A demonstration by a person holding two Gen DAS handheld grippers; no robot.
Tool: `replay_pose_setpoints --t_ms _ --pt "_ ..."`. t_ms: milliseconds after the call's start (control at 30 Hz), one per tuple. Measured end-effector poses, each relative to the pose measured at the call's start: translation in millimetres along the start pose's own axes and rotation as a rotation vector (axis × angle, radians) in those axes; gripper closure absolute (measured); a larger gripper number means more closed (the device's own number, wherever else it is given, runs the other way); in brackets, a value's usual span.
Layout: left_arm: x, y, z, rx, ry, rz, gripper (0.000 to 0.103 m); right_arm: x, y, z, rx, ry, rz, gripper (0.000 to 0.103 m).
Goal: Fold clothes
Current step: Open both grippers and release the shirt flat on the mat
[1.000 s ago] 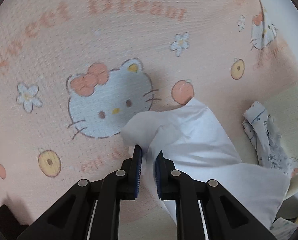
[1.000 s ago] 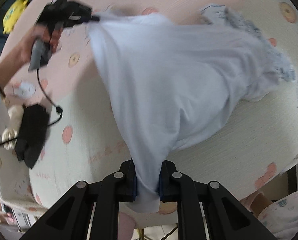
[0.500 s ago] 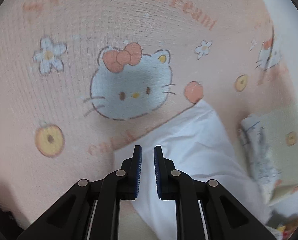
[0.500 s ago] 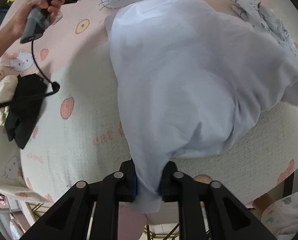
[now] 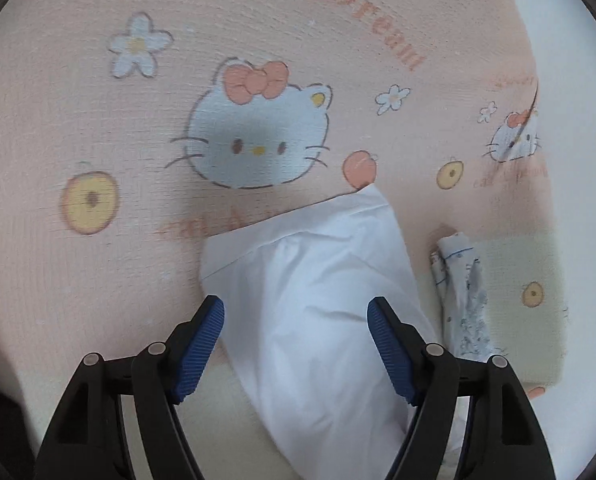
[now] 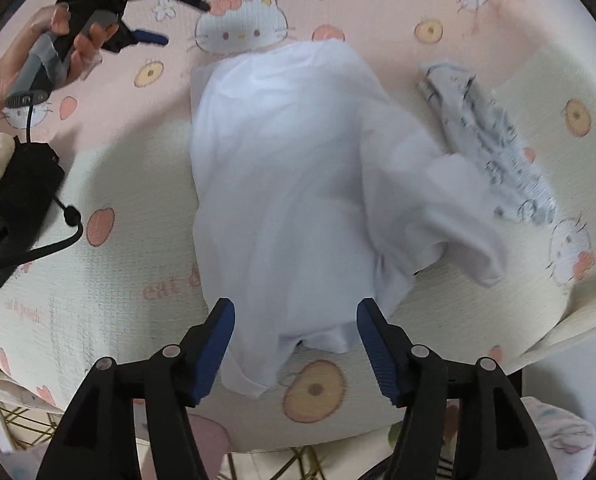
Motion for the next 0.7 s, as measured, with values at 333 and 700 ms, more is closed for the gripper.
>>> replay_pose_setpoints --t_ms 333,700 --pt "-21.7 43.6 -0.4 0.057 -0.040 -0.021 0.030 -25.1 -11.2 -28.6 -0.025 0.095 -0.057 0.039" --pt "19.0 36.3 30.4 0.102 -0.096 0.012 0.030 -2.3 -80.4 -27.8 -0.127 0.121 -0.048 0.038"
Point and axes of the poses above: each gripper's, at about its wrist camera, not at the fingertips, and x roughly the way its jaws point, z to its left, y to its underside, the point moved 5 cm from there along x, roughly the way its jaws point, and after that the axes turned 2 degrees about z, right-handed, at the moved point
